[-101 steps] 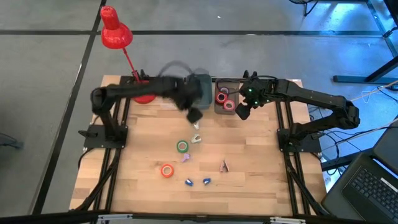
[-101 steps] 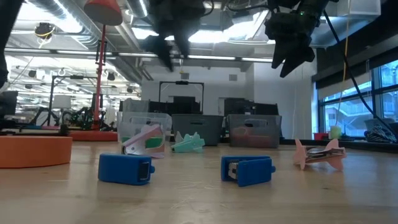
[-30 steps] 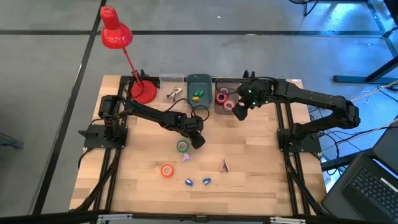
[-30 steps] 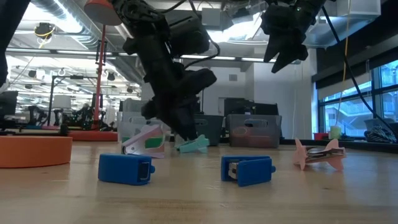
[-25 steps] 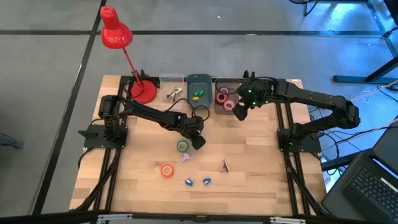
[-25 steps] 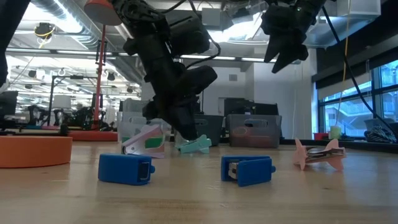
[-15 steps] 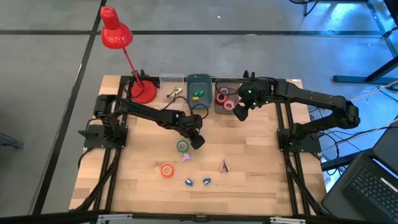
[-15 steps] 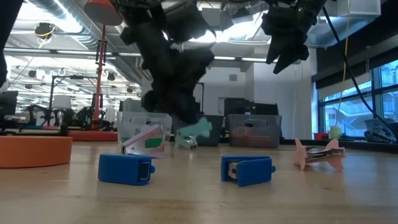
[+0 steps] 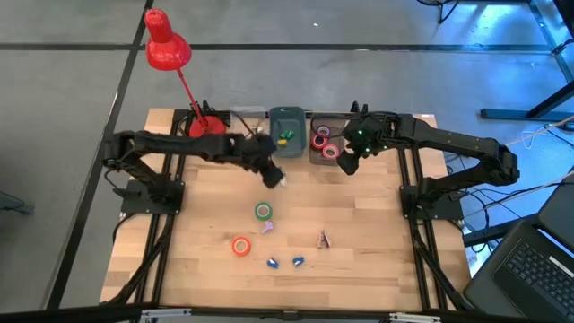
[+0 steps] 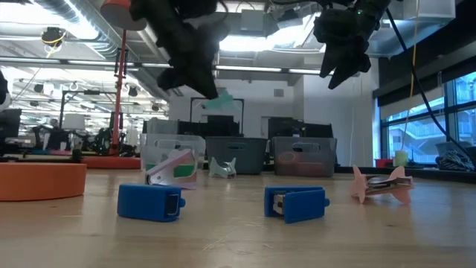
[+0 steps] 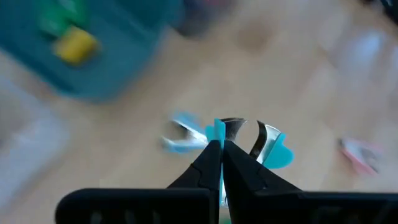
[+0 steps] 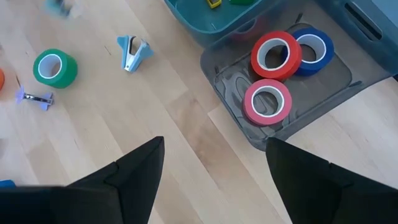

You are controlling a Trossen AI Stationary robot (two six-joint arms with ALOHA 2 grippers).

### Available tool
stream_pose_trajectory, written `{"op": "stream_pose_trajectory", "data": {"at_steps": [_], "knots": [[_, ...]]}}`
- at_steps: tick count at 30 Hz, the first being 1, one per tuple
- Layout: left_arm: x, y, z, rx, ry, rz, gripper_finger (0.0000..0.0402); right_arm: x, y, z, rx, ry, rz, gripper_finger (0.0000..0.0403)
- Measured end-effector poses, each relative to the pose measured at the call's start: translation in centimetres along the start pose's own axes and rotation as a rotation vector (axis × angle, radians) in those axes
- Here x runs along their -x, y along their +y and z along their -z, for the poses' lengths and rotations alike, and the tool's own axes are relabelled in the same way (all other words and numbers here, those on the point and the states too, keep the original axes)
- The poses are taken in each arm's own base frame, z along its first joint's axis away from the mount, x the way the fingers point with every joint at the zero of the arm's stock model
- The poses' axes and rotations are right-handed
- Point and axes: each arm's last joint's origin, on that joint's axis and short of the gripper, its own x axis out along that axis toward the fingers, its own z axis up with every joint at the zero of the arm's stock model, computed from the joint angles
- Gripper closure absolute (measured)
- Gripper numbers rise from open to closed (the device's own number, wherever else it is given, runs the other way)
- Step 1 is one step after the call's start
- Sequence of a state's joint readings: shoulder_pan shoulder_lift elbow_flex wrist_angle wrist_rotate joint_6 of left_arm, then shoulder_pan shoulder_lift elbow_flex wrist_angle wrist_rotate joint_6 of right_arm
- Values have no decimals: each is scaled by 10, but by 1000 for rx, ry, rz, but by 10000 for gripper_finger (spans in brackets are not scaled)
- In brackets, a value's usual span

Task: Pick and place Stapler, Stapler remover, tape
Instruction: Put the bottom light blue staple remover into the transparent bin

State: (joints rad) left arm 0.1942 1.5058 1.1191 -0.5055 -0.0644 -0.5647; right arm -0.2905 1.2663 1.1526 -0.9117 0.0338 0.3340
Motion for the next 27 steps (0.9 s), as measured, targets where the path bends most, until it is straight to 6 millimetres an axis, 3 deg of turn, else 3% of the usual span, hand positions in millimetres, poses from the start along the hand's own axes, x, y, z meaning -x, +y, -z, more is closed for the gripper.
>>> {"op": "stream_pose_trajectory", "data": {"at_steps": [6,11,19,27], "knots": [[21,48,-28,80,-126,-156,399,0,0,0,-2,0,0,119],[25,97,-44,121,-162,-329,399,0,0,0,-2,-2,-1,118],[7,170,-41,171,33,-566,399,0,0,0,-2,-2,-1,118],[-28,198,-42,169,77,-590,399,0,-1,0,-4,-2,1,118]]}}
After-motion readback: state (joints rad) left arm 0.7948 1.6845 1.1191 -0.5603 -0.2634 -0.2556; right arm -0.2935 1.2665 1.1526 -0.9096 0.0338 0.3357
